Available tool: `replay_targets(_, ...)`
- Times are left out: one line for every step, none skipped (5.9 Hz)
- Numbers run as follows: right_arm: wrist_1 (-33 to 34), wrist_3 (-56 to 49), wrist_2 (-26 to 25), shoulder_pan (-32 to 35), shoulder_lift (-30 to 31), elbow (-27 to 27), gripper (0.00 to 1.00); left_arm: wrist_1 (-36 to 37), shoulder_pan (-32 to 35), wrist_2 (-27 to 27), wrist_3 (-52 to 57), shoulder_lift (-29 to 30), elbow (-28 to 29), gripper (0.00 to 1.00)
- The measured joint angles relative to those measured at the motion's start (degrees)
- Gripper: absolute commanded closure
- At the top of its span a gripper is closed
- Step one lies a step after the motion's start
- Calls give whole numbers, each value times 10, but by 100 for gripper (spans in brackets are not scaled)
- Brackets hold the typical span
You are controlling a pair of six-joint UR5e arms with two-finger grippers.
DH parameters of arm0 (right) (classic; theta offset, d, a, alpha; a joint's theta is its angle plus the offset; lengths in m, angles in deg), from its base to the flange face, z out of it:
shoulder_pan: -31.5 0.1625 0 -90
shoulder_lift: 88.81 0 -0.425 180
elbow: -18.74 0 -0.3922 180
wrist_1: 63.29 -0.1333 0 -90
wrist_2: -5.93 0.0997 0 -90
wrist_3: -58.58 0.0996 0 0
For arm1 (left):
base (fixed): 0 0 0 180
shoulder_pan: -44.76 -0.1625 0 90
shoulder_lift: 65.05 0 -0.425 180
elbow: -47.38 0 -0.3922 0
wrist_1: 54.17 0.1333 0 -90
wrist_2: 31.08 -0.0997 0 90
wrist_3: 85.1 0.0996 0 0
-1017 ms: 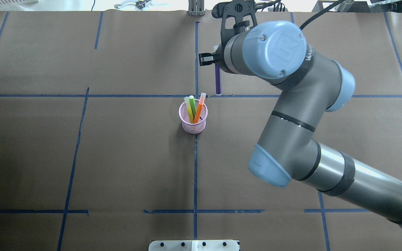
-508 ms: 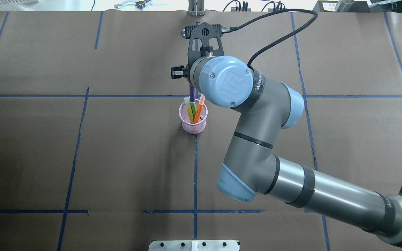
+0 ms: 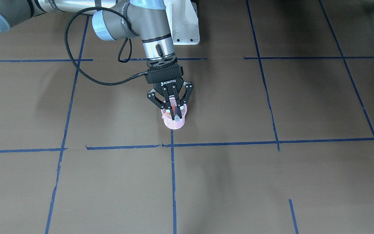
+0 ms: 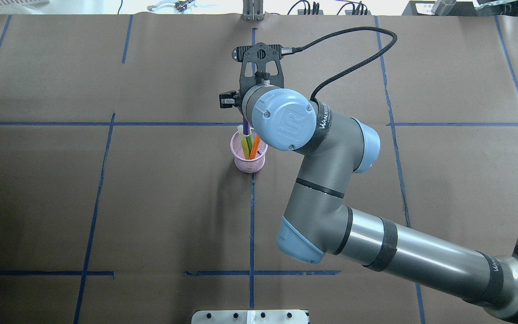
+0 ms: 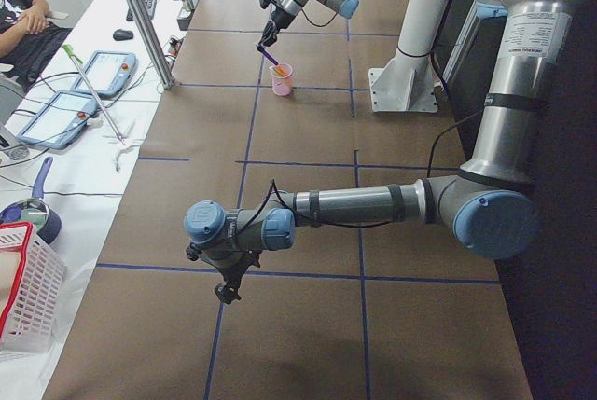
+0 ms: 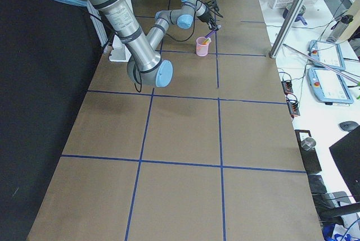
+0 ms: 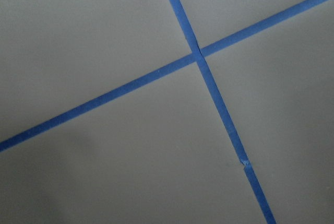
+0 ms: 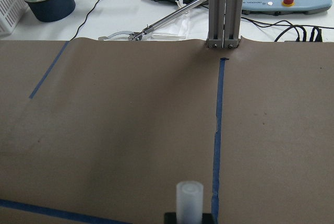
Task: Collect pens into pen holder
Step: 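Lower the purple marker into the cup and open the right gripper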
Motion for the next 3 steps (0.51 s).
replay_targets(-1,0,0,-2,3,0,100,2,0,0,-4,-24,-34,0)
replay_targets(-1,0,0,-5,6,0,98,4,0,-1,-7,-39,-57,0)
replay_targets(-2,0,0,-9,12,0,93,5,1,-1,-9,-44,-68,0)
